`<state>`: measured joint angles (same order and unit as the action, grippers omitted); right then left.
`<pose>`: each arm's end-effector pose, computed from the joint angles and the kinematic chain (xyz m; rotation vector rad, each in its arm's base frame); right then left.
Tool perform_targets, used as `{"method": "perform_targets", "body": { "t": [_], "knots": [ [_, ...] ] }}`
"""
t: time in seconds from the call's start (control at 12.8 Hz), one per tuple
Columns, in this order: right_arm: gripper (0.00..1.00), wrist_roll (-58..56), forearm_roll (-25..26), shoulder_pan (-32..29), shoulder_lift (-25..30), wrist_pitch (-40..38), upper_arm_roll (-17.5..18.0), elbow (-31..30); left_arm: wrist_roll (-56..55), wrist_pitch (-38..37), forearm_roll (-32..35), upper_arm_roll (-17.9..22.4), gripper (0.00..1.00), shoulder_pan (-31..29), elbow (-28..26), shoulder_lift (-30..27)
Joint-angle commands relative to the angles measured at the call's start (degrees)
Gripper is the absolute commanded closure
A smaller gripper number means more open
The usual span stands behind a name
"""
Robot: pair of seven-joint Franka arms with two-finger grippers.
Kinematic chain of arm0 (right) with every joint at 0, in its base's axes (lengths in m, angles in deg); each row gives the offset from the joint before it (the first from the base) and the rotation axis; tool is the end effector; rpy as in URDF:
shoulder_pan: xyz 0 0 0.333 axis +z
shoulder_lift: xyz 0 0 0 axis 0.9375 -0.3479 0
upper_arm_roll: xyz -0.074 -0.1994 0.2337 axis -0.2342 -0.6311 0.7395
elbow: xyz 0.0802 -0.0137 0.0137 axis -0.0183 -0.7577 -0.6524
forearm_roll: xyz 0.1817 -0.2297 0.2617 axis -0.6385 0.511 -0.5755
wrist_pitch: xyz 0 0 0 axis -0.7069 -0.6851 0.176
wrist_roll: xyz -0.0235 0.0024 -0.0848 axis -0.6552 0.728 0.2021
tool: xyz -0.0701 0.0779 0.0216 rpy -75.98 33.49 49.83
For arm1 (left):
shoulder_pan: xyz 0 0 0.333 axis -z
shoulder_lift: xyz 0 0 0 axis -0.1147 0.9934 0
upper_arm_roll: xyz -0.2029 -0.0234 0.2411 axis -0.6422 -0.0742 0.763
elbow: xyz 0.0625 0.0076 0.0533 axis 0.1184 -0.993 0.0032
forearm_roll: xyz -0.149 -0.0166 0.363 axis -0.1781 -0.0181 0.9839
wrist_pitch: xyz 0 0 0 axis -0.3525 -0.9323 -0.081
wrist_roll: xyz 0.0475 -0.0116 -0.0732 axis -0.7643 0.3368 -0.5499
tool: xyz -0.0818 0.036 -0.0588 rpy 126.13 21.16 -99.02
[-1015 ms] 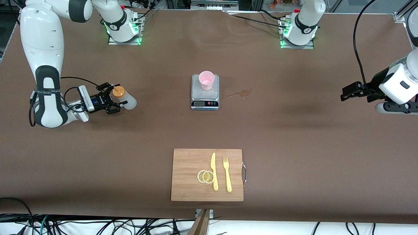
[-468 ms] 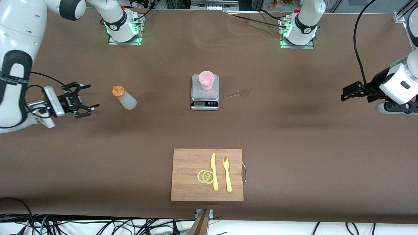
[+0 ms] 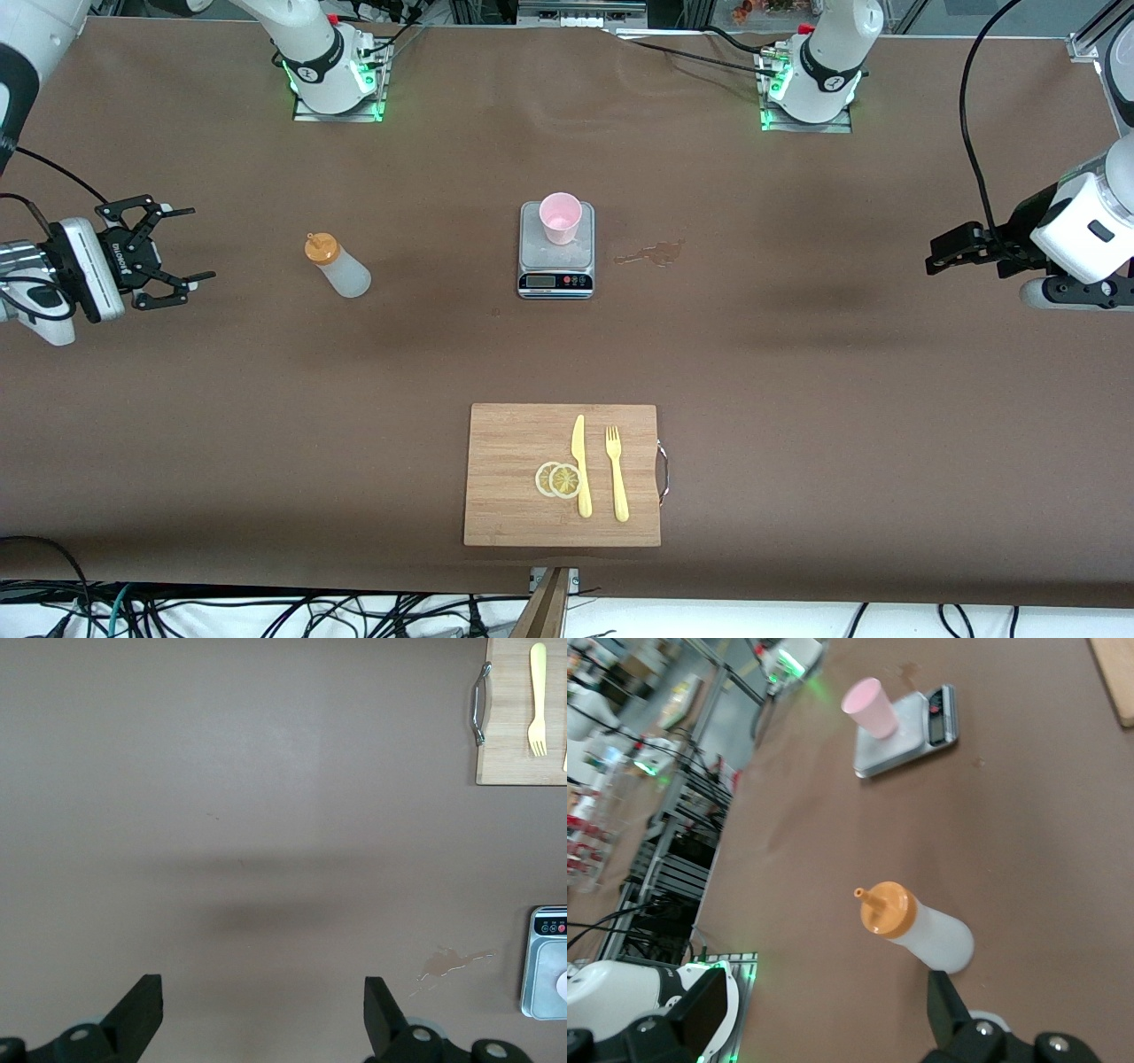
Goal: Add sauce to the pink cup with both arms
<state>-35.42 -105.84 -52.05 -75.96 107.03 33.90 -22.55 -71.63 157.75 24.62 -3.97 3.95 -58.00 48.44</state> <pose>0.6166 -0.0713 0.4301 -1.7843 -1.5279 0.0584 0.5971 -0.0145 0.5624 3.0748 0.0232 -0.1124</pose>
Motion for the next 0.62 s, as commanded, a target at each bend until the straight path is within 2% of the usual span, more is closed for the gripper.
{"method": "perform_targets", "body": {
  "t": [0.0, 0.16, 0.31, 0.55],
  "knots": [
    [0.0, 13.0, 11.9, 0.4, 8.8, 7.4, 9.1, -1.6, 1.2, -1.0, 0.5, 0.1, 0.0, -0.1, 1.7, 0.7],
    [0.0, 24.8, 21.9, -3.2, 14.6, 11.6, 19.1, -3.5, 1.1, -1.0, 0.5, 0.1, 0.0, 0.0, 1.7, 0.7],
    [0.0, 34.1, 28.8, -4.2, 17.9, 15.5, 23.3, -5.2, 1.1, -1.0, 0.4, 0.1, 0.0, 0.0, 1.7, 0.7],
    [0.0, 51.8, 37.1, -11.3, 23.4, 22.2, 34.6, -10.2, 1.1, -1.0, 0.5, 0.1, 0.0, 0.1, 1.7, 0.8]
  ]
}}
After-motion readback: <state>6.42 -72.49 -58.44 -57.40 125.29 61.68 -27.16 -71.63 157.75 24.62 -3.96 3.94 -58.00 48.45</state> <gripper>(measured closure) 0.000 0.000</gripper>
